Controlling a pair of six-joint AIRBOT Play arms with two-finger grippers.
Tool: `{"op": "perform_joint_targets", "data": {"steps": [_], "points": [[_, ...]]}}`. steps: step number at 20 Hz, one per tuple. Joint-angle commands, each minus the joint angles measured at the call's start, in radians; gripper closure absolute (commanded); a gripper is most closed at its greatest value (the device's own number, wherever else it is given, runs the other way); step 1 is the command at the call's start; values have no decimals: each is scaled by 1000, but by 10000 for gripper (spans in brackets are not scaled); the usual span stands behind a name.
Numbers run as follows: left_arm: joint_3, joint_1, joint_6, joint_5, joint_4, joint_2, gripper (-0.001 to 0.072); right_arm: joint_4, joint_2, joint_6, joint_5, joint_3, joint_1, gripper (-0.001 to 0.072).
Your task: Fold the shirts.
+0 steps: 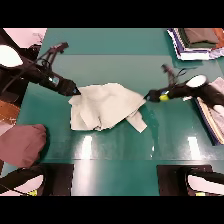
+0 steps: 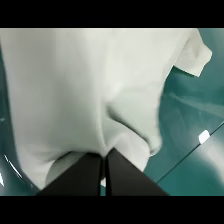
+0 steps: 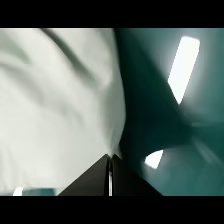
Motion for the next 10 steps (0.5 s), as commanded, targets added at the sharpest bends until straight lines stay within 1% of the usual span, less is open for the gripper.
{"op": "perform_joint_targets", "data": {"steps": [1,6,7,9,10], "points": [[177,1,0,-55,11,1,677,2,166,-5,11,137,-97,698],[519,1,-15,-143,-15,1,676,-1,355,-5,19,455,-193,698],[568,1,-32,-151,-33,1,676,-4,378,-5,20,503,-203,699],[658,1,-36,-172,-97,1,676,-65,422,-1,29,586,-209,699],[694,1,-36,-175,-142,4,676,-114,438,22,42,629,-208,698]]}}
